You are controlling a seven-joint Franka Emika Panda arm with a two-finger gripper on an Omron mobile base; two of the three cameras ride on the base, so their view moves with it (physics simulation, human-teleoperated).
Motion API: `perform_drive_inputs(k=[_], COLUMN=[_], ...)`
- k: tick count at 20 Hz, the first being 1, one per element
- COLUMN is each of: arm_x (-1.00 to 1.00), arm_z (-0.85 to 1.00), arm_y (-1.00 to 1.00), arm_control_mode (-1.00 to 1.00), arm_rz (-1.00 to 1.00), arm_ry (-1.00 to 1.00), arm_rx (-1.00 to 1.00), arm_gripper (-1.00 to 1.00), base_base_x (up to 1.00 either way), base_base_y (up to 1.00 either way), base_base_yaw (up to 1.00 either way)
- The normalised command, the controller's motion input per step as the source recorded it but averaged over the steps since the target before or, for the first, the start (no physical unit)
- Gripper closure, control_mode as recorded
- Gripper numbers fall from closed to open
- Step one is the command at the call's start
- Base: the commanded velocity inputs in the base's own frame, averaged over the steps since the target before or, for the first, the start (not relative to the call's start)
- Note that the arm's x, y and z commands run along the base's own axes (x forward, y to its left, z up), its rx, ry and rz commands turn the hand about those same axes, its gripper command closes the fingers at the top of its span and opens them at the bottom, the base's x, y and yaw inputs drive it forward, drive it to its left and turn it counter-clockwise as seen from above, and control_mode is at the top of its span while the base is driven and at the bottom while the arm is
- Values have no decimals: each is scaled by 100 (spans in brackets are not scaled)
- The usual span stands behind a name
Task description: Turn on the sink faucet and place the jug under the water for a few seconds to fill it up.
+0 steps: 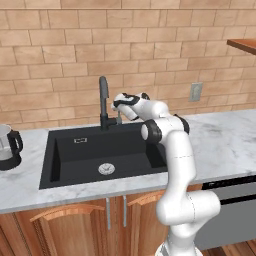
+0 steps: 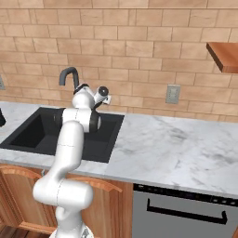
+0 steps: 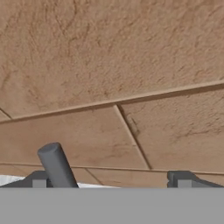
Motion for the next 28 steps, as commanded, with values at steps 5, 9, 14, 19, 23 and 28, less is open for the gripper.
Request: perform_drive_inputs(k=[5, 9, 14, 19, 23, 28], arm_x=[-2, 0, 1, 11, 3, 0], arm_z=[-7, -5, -4, 0, 0, 0], arm_y=[1, 0, 2, 1, 0, 0], arm_control_mode=[-100, -100, -100, -100, -100, -100], arm_rz=[0, 0, 0, 0, 0, 0], arm_ry=[0, 0, 0, 0, 0, 0], arm_rx=[0, 0, 0, 0, 0, 0], arm_gripper=[-100, -100, -100, 100, 100, 100], base_base_x=[0, 0, 0, 0, 0, 0], base_base_y=[0, 0, 0, 0, 0, 0], base_base_yaw=[0, 0, 0, 0, 0, 0])
